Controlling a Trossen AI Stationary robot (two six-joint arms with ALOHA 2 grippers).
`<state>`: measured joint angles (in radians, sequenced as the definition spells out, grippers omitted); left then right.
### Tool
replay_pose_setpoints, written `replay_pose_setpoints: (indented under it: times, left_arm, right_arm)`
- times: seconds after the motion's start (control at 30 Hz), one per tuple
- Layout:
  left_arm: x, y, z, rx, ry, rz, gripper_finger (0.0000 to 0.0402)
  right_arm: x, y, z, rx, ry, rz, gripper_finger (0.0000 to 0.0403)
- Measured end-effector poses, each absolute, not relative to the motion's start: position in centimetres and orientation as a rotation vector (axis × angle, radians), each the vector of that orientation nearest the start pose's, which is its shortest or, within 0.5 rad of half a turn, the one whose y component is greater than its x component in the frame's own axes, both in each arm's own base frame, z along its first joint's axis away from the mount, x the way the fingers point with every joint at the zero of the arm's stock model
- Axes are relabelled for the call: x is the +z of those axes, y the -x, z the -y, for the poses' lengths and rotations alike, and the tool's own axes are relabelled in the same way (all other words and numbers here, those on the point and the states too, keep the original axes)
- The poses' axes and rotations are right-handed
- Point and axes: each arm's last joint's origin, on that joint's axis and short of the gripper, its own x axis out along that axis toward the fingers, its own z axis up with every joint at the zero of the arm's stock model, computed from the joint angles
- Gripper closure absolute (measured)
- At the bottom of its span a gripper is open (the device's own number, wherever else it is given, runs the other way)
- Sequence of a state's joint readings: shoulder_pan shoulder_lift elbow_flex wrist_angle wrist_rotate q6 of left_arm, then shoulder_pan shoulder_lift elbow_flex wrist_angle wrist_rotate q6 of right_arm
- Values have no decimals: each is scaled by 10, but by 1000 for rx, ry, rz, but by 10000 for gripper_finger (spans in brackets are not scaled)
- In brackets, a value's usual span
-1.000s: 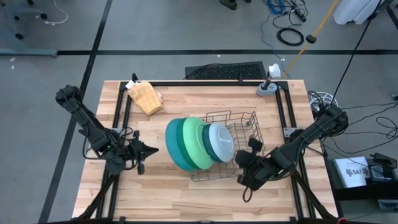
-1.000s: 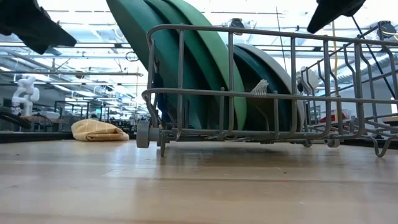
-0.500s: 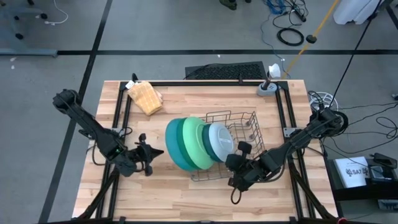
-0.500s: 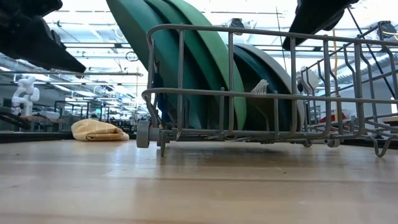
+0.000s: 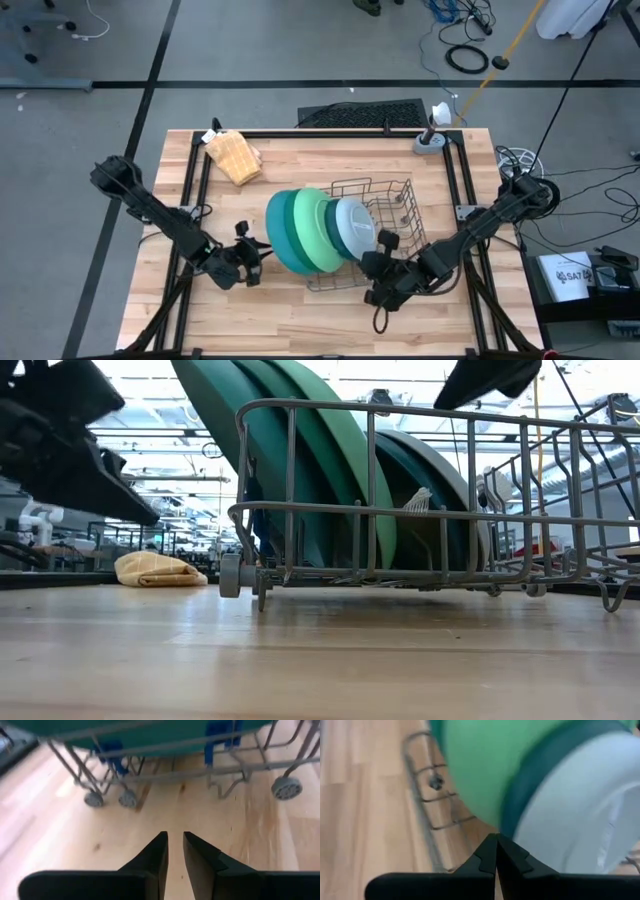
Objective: Sort dishes
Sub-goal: Adjust the dishwasher rack
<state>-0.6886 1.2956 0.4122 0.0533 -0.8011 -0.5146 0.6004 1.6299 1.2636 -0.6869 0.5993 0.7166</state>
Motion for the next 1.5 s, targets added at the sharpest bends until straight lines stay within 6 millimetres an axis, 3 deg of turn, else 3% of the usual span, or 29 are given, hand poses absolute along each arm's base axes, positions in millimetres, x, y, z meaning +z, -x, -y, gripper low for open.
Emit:
replay_pose_setpoints:
  times: [0.13, 0.3, 0.47, 0.57, 0.77, 0.93, 1.1, 1.23, 1.5]
  left_arm:
    - [161, -173, 119, 219, -114, -459, 330]
    - [195, -160, 117, 161, -170, -318, 330]
    - [229, -140, 106, 90, -199, -188, 330]
    - [237, -128, 95, 76, -198, -132, 330]
    - [223, -111, 78, 72, -130, -90, 330]
    - [219, -105, 72, 65, -79, -63, 330]
    - [220, -104, 72, 62, -94, -61, 330]
    - [218, -104, 72, 62, -90, -77, 329]
    - [217, -104, 72, 62, -92, -84, 329]
  right_arm:
    - [265, -283, -182, -212, -26, -733, 403]
    - [295, -279, -184, -143, 115, -562, 403]
    - [329, -266, -173, -71, 229, -449, 403]
    - [336, -254, -160, -65, 252, -421, 403]
    - [308, -213, -127, -134, 147, -374, 403]
    - [316, -157, -102, -281, 122, -227, 403]
    - [311, -116, -70, -350, 45, -225, 403]
    - [284, -101, -57, -404, -27, -309, 403]
    - [230, -89, -45, -574, -138, -381, 403]
